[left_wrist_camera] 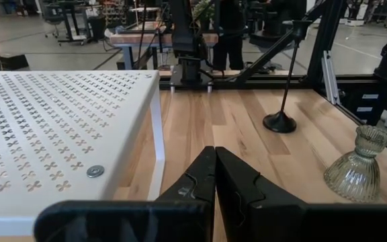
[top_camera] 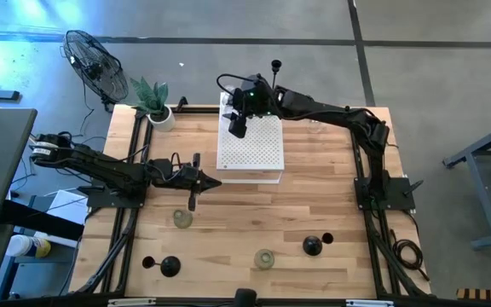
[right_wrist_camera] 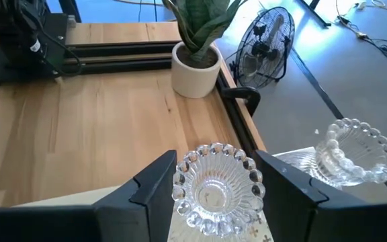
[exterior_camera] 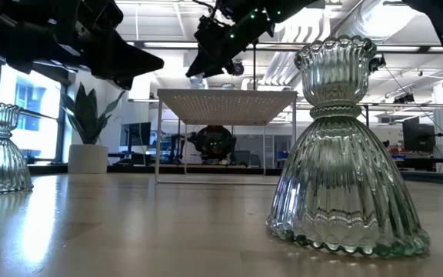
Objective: Pick & Place candle stick holders
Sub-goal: Put the left transparent candle holder on the shelf aligned with the transparent candle holder
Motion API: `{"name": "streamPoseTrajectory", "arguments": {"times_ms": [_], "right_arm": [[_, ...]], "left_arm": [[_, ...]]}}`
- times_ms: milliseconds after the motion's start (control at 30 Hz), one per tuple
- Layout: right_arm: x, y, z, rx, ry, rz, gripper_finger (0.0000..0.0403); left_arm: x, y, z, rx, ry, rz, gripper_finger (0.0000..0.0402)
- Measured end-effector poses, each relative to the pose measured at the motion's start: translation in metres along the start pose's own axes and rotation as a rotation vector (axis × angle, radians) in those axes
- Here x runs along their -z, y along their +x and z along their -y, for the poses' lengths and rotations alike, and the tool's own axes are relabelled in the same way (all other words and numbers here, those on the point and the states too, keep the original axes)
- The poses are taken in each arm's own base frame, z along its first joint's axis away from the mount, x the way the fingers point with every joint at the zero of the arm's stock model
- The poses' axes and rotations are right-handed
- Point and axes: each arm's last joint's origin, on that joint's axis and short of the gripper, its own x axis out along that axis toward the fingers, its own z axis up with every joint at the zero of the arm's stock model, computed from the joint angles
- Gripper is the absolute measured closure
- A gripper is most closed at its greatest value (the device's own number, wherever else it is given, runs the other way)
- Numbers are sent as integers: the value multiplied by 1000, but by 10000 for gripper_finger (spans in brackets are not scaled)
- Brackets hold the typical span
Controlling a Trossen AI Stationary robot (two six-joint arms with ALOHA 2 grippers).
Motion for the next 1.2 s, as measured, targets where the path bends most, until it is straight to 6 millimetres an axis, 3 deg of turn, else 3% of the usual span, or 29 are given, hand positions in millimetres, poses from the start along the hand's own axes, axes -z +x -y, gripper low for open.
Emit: {"name": "streamPoseTrajectory", "arguments": {"times_ms": [600, 700, 867, 1033, 1200], "right_arm": [[-9, -2, 0, 11, -12, 81, 172], [-18, -13, -1, 36, -32, 105, 172], [-34, -51, -13, 130, -88, 88, 175], [-19, -69, -31, 183, -114, -11, 241], [23, -54, -48, 110, -93, -65, 372]], "left_arm": [[0, 0, 0, 0, 0, 0, 399], [0, 0, 0, 1, 0, -1, 399], [1, 0, 0, 1, 1, -9, 399], [1, 0, 0, 1, 1, -9, 399], [1, 0, 0, 1, 1, -9, 399]]}}
